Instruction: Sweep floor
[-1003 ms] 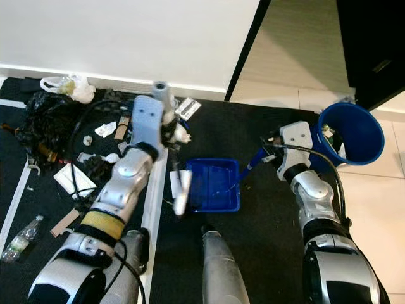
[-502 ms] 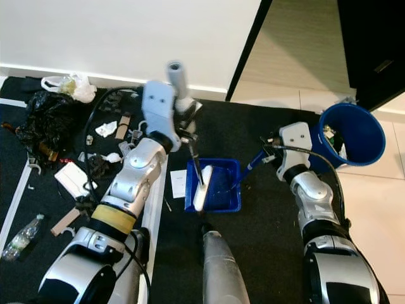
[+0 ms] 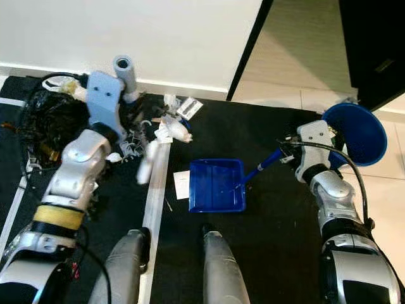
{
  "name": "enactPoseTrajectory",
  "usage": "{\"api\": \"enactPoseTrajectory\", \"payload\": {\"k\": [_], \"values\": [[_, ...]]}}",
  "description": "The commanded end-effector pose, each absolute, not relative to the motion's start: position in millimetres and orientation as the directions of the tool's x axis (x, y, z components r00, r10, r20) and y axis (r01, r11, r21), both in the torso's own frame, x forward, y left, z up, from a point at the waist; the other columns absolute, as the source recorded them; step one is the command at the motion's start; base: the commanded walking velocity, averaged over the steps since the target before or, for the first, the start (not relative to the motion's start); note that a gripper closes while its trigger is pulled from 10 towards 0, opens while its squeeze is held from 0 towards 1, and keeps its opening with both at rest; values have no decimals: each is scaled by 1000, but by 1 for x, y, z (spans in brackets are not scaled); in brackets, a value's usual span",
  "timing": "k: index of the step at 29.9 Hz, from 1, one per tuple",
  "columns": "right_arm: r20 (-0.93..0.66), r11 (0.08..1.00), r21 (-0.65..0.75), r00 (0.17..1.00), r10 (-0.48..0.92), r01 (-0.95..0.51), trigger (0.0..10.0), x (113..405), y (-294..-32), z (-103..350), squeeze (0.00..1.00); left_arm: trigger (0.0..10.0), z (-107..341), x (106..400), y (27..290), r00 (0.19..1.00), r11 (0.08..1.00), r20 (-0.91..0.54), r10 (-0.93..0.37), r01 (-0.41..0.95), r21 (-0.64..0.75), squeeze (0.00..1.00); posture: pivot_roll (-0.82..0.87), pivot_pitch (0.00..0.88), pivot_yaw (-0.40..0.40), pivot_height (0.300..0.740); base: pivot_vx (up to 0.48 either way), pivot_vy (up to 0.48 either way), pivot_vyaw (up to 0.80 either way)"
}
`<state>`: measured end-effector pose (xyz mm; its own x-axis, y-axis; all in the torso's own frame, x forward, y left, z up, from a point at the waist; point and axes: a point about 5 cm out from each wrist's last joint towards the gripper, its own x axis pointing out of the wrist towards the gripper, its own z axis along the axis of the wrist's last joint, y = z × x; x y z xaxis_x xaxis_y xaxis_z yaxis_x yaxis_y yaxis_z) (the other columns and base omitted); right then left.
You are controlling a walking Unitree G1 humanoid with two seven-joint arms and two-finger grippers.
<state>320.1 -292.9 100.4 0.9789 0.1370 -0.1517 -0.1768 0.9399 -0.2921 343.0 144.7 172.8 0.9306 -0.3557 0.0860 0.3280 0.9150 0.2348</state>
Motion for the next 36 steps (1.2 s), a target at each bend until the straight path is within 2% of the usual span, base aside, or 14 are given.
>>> {"api": "enactPoseTrajectory", "payload": {"k": [1, 14, 18, 24, 36], "values": [[-301, 915, -365, 952, 58, -172, 0, 297, -315, 77, 0, 10000, 168, 338, 139, 918, 901, 65, -390, 367, 231, 0, 119, 340, -53, 740, 0, 0, 0], [-334, 913, -332, 935, 122, -237, 0, 294, -288, 55, 0, 10000, 130, 331, 142, 934, 879, -48, -355, 350, 322, 0, 126, 344, -47, 740, 0, 0, 0], [-333, 910, -346, 937, 109, -228, 0, 292, -294, 57, 0, 10000, 130, 331, 141, 933, 881, -54, -356, 354, 315, 0, 123, 346, -43, 740, 0, 0, 0], [-337, 909, -386, 941, 21, -158, 0, 284, -326, 69, 0, 10000, 129, 331, 147, 938, 890, -54, -342, 342, 301, 0, 119, 346, -43, 740, 0, 0, 0], [-321, 903, -411, 947, -17, -123, 0, 286, -337, 80, 0, 10000, 128, 331, 148, 940, 894, -49, -338, 336, 296, 0, 119, 345, -44, 740, 0, 0, 0]]}}
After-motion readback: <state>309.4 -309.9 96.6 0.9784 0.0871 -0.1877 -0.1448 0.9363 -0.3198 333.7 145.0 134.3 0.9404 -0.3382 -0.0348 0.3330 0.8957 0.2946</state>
